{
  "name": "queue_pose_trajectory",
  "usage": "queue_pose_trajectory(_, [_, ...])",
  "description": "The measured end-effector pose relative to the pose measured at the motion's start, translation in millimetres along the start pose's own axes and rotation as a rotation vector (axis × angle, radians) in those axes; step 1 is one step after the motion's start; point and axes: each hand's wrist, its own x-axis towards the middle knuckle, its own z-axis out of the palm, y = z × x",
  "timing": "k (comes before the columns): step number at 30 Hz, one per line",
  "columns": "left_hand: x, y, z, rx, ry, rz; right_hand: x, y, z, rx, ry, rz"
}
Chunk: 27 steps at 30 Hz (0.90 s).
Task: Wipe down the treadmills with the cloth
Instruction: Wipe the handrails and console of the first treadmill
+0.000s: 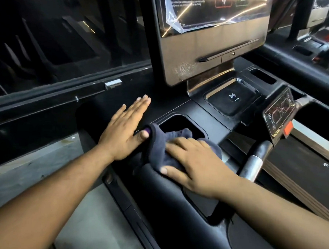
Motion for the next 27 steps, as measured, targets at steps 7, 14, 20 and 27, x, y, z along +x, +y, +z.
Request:
queue_pose_trajectory(7, [-3.4,0.2,2.6,-0.162,0.094,-0.052,34.6,-32.9,23.0,0.026,-0.071,0.17])
queue_pose_trajectory(14, [-3.4,2.8,1.3,-0.302,0.108,-0.118,-47.4,3.5,0.6,-0.19,-0.087,-0.259])
queue_pose_trajectory(20, [4.6,-5.2,5.3,-0.081,0.088,-0.042,3.2,-0.6,-3.8,0.014,-0.218,0.003])
queue_pose_trajectory(27, [6.2,-10.4,0.3,-0.891,0.295,-0.286,40.6,-42.4,16.6,0.005,-0.142,0.105])
